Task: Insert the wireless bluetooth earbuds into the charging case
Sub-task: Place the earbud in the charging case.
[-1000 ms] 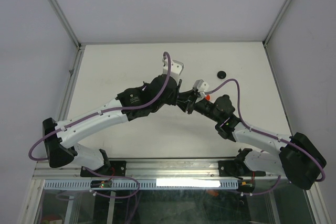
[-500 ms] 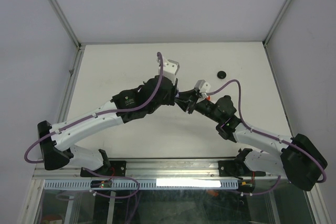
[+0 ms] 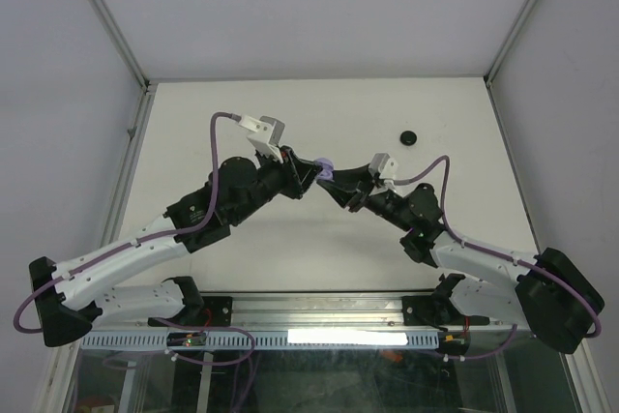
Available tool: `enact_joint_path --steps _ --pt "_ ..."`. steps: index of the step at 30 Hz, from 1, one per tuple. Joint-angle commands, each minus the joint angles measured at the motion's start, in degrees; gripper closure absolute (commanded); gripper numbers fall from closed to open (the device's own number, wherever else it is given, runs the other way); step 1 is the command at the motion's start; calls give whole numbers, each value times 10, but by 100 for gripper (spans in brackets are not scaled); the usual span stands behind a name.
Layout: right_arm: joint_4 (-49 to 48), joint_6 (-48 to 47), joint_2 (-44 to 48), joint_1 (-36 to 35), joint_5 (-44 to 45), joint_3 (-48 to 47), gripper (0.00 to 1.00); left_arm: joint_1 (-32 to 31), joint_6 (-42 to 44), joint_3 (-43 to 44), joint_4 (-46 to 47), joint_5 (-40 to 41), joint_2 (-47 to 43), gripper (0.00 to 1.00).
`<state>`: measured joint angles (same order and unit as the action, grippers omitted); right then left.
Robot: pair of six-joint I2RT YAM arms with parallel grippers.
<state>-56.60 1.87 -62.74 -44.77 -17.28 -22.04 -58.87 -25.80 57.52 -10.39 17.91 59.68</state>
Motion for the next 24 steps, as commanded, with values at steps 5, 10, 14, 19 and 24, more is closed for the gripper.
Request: enact_joint_path --steps 5,10,14,19,24 --pt "-96 11 -3 -3 -16 -1 100 10 -53 -53 195 -82 -21 86" --pt "-115 15 -5 -3 -26 2 100 12 -67 -61 230 -100 -2 86" --pt "-117 14 4 -3 -23 8 100 12 -70 -71 238 -93 -9 86" --pt "-121 15 10 -3 -25 12 100 12 -70 -78 234 -86 -16 86" --pt "-127 15 14 -4 -26 13 100 12 -68 -88 229 -76 -20 86"
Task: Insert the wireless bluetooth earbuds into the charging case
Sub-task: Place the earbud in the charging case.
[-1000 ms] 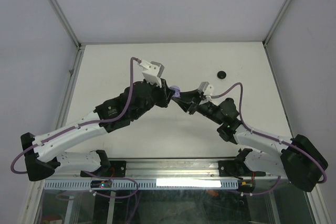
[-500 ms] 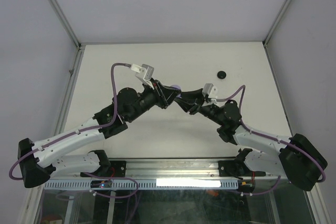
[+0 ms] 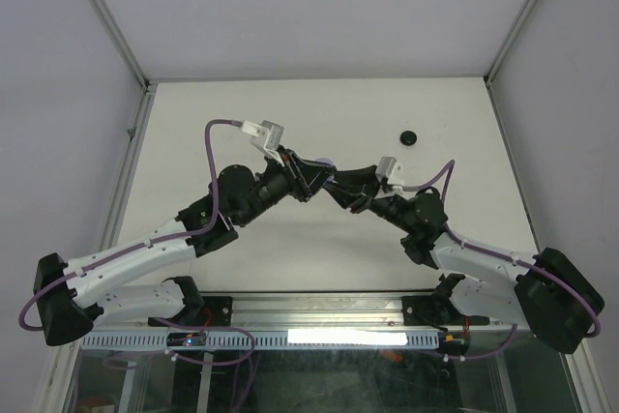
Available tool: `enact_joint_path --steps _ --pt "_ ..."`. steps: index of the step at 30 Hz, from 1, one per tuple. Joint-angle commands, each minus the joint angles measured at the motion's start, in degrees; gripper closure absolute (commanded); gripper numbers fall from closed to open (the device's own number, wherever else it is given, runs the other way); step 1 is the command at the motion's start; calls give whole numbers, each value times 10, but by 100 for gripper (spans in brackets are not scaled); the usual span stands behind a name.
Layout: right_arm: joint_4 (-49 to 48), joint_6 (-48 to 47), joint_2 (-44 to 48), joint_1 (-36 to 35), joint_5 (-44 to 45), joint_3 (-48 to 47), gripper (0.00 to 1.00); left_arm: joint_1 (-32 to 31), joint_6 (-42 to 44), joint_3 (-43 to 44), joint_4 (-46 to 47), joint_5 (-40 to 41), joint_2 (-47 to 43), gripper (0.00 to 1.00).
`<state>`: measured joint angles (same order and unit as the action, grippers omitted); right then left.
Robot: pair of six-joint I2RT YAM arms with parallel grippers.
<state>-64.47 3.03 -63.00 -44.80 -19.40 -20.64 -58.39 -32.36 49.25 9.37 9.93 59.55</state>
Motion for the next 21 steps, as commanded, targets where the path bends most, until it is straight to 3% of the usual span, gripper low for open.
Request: enact_joint_path --steps 1,13,21 --pt "-50 4 19 -3 -7 -1 100 7 -1 -7 31 7 -20 86" --pt "-46 5 28 -3 -13 -3 100 7 10 -25 23 29 -47 86" --pt "-45 8 23 -3 -21 -9 100 7 0 -36 66 10 -38 85"
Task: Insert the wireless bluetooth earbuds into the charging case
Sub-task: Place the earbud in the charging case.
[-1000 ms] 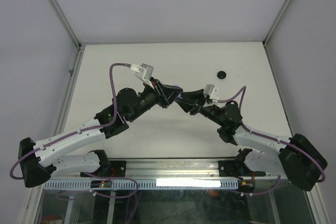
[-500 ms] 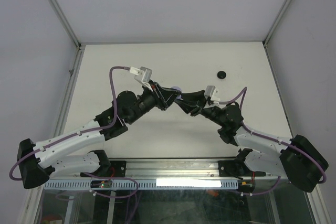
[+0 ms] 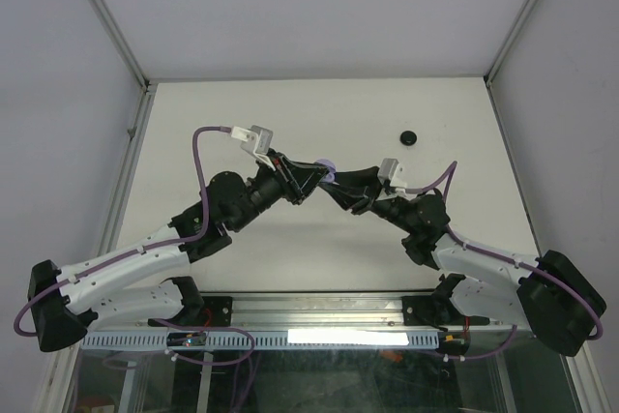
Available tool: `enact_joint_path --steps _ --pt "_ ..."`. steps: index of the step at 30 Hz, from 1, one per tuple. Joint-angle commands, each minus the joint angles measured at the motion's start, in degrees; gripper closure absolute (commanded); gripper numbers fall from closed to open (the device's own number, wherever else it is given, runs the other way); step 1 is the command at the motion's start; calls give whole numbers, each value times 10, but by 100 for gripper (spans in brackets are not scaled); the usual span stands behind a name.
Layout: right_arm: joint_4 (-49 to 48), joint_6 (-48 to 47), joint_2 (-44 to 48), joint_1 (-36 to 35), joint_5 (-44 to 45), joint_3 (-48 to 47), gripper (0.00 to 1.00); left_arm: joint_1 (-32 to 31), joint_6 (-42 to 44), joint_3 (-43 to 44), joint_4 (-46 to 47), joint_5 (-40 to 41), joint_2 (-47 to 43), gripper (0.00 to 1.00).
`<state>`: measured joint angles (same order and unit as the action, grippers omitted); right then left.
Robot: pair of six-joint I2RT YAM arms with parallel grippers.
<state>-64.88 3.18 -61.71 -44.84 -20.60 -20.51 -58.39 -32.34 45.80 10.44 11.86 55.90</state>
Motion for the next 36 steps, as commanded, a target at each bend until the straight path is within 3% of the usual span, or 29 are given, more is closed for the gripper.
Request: enact_joint_path --steps 1,11,36 --pt "-41 6 10 -2 -10 -10 100 7 0 -1 60 -11 1 85" --pt "-41 7 13 -3 -11 -8 100 7 -7 -5 80 -8 13 85" --pt "-33 2 27 -2 -6 -10 100 7 -13 -24 16 29 -22 81"
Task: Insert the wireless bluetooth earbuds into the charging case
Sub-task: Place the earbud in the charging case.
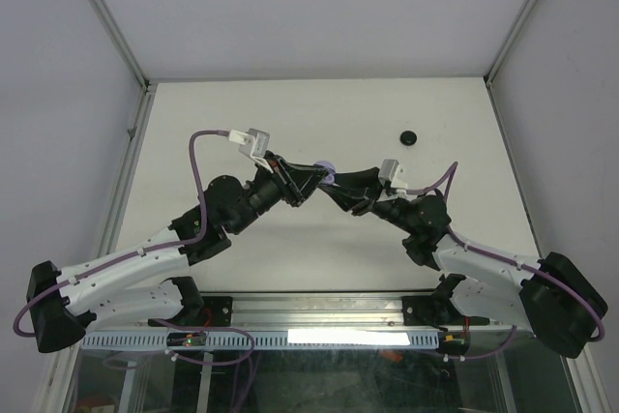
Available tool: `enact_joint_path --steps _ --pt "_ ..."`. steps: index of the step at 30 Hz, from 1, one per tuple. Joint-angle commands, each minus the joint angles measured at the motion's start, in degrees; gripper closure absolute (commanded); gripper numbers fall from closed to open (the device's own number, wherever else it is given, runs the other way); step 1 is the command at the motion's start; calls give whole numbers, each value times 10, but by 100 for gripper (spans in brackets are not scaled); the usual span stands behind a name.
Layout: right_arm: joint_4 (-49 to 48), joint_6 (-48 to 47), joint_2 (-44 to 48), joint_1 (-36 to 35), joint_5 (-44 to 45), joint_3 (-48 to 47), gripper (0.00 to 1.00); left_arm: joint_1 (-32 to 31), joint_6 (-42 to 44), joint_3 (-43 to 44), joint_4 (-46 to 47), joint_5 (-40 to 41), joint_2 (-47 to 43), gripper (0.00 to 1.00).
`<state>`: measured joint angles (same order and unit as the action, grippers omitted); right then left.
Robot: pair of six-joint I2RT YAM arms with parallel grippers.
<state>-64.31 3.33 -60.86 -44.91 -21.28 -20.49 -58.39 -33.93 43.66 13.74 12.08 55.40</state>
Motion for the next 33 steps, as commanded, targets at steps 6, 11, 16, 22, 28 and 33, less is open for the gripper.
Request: enact_joint_path --steps 6,11,16,22,28,33 --pt "-35 1 16 -2 -4 -13 100 7 8 6 -38 36 -13 80" --pt "-31 2 14 -2 -14 -18 100 7 24 30 -60 27 6 77" --pt "-26 1 11 -2 -26 -20 100 7 42 49 -86 30 16 77" --pt "-26 6 9 -2 -37 -22 100 7 45 53 -104 42 10 77" --pt "-25 7 15 -2 -38 -22 100 7 42 42 -112 49 -4 76" --pt "-26 11 16 -3 -51 -27 100 7 44 46 -119 42 2 73"
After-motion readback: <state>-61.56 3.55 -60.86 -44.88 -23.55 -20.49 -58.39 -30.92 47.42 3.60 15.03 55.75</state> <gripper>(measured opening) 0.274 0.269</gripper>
